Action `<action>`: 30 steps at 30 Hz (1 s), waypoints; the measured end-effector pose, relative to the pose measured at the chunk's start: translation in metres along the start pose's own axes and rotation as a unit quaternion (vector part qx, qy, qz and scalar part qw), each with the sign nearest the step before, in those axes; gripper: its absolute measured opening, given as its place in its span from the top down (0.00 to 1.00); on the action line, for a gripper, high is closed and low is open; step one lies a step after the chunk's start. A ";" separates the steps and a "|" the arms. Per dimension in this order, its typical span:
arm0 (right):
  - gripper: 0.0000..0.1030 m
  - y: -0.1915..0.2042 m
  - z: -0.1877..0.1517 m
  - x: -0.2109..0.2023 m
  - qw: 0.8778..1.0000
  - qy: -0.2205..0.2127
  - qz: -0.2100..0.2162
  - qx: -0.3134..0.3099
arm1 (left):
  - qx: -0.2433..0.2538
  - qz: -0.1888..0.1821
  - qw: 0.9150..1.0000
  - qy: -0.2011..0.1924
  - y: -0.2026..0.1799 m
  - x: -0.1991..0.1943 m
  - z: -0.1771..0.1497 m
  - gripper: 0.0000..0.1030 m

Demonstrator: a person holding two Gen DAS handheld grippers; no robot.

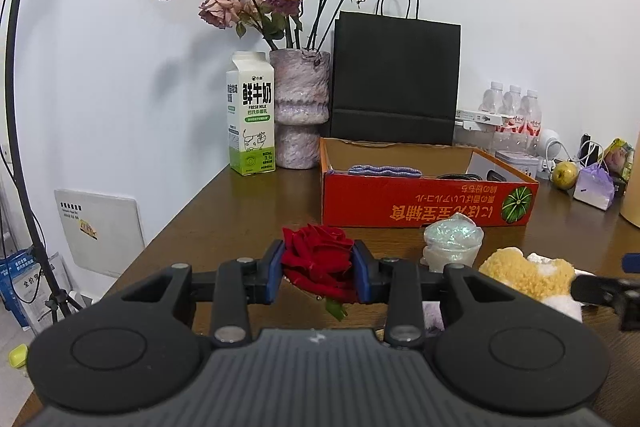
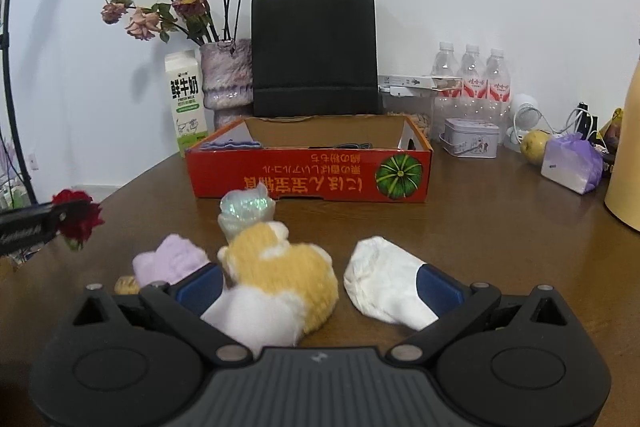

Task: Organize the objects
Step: 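Lift the rose with the left gripper while the right gripper approaches the plush hamster, then grasp the yellow-and-white plush hamster with the right gripper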

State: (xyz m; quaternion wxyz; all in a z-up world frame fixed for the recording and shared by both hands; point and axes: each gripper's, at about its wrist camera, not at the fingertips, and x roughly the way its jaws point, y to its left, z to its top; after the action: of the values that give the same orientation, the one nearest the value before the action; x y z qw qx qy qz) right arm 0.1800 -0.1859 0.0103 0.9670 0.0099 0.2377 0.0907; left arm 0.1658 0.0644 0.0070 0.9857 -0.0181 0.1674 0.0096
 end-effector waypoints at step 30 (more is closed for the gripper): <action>0.23 0.003 -0.010 0.040 0.997 0.070 0.011 0.036 | -0.004 -0.008 1.000 0.011 0.001 -0.003 -0.001 0.65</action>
State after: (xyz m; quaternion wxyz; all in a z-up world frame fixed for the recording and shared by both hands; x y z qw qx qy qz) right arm 0.2096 -0.1765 -0.0169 0.9460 0.0411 0.3078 0.0933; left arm 0.1622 0.0657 0.0069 0.9838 -0.0236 0.1777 0.0021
